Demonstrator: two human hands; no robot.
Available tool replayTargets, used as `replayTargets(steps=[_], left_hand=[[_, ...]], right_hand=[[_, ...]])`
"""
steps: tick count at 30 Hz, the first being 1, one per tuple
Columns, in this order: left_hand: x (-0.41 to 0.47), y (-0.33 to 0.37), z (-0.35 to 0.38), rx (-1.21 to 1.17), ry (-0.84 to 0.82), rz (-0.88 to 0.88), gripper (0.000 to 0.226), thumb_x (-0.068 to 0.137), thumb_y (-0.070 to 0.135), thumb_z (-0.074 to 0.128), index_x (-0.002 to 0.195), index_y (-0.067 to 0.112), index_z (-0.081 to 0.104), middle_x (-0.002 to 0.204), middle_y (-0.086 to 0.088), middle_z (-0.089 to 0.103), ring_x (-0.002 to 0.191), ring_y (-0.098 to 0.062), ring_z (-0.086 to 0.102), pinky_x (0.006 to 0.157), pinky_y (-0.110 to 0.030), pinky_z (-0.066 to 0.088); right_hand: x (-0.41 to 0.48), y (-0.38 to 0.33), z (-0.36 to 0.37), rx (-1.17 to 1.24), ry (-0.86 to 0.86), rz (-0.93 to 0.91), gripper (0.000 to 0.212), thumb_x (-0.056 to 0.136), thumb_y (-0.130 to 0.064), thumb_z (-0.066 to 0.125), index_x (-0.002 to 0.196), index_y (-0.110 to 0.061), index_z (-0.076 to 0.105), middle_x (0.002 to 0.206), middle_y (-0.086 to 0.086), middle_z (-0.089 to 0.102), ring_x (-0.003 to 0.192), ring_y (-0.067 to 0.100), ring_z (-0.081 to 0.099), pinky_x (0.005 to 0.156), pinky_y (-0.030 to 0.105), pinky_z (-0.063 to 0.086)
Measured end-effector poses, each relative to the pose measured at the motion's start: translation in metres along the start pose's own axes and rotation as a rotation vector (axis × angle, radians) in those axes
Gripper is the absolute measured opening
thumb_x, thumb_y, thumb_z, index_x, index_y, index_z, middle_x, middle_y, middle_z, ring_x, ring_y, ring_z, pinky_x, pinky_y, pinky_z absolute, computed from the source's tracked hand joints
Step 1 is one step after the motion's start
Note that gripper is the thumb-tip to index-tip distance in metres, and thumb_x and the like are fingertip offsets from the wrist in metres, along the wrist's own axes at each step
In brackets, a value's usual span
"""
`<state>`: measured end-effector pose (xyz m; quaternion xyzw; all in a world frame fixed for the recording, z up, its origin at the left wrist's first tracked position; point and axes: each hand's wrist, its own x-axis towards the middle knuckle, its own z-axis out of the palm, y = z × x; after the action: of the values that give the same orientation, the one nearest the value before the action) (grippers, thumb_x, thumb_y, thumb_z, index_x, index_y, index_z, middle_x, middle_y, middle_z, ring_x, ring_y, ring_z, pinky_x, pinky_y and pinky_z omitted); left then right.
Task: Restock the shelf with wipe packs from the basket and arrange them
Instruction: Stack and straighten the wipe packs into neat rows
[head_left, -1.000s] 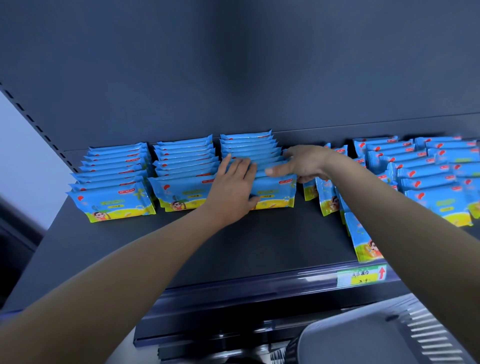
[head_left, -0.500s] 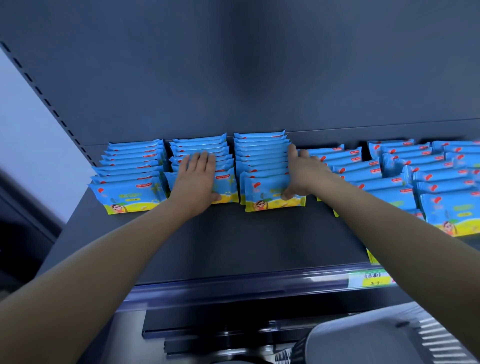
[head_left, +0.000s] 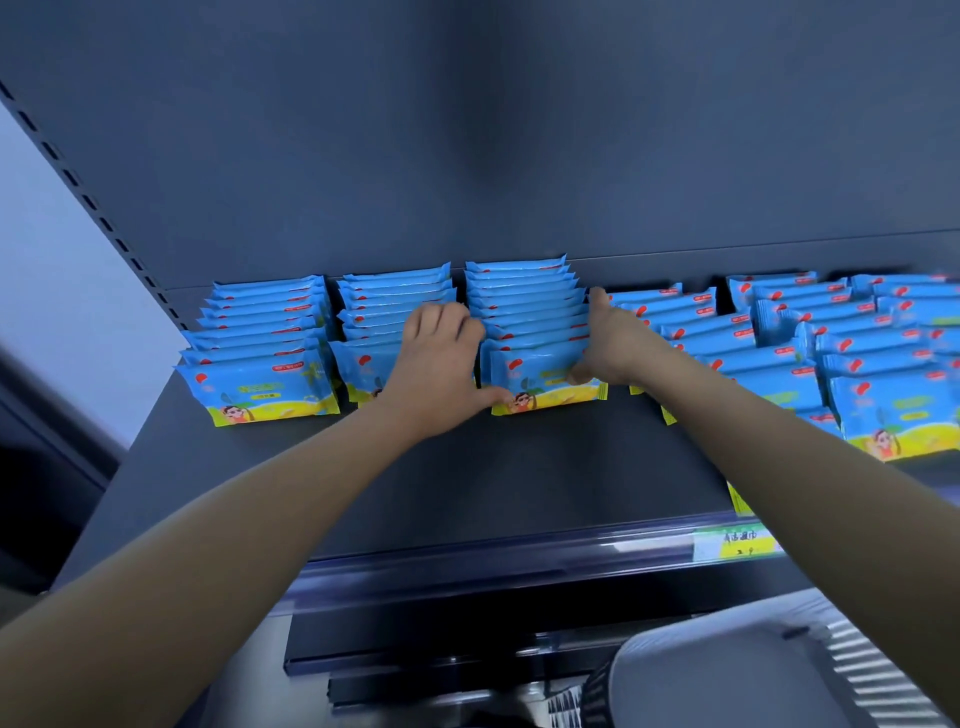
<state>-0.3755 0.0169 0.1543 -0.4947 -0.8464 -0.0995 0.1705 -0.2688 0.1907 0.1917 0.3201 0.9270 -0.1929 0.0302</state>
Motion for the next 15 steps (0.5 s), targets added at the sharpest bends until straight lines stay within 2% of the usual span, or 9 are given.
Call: replayTargets(steps=[3,11,15], left_hand=[[0.0045,0.0027,0.0048,0.056,-0.006,0.001,0.076,0.07,0.074,0.051,0.107,0.008,0.055,0.112,-0.003,0.042,0.112,-0.024,0.034,0.107,-0.037,0.014],[0.0087,-0.0003,0.0101,0.052,-0.024,0.019,0.067,0.08,0.063,0.051,0.109,0.003,0.055,0.117,-0.007,0.043,0.118,-0.026,0.035,0.112,-0.04,0.014],[0.0105,0.0009,0.0112,0.065,-0.044,0.012,0.066,0.083,0.061,0.049,0.113,0.003,0.052,0.12,-0.006,0.04,0.121,-0.025,0.032,0.115,-0.041,0.012]], right_hand=[[0.0,0.0036,-0.0031,0.084,-0.014,-0.002,0.069,0.07,-0.011,0.078,0.121,-0.006,0.032,0.105,0.012,0.056,0.084,0.026,0.051,0.066,0.031,0.039],[0.0023,0.0017,0.0002,0.145,0.002,-0.032,0.069,0.065,-0.012,0.082,0.119,-0.006,0.039,0.115,0.01,0.057,0.1,0.026,0.056,0.074,0.031,0.044],[0.0031,0.0046,-0.0042,0.146,-0.03,-0.043,0.068,0.066,-0.012,0.082,0.118,-0.007,0.039,0.109,0.007,0.055,0.091,0.023,0.052,0.071,0.031,0.041]])
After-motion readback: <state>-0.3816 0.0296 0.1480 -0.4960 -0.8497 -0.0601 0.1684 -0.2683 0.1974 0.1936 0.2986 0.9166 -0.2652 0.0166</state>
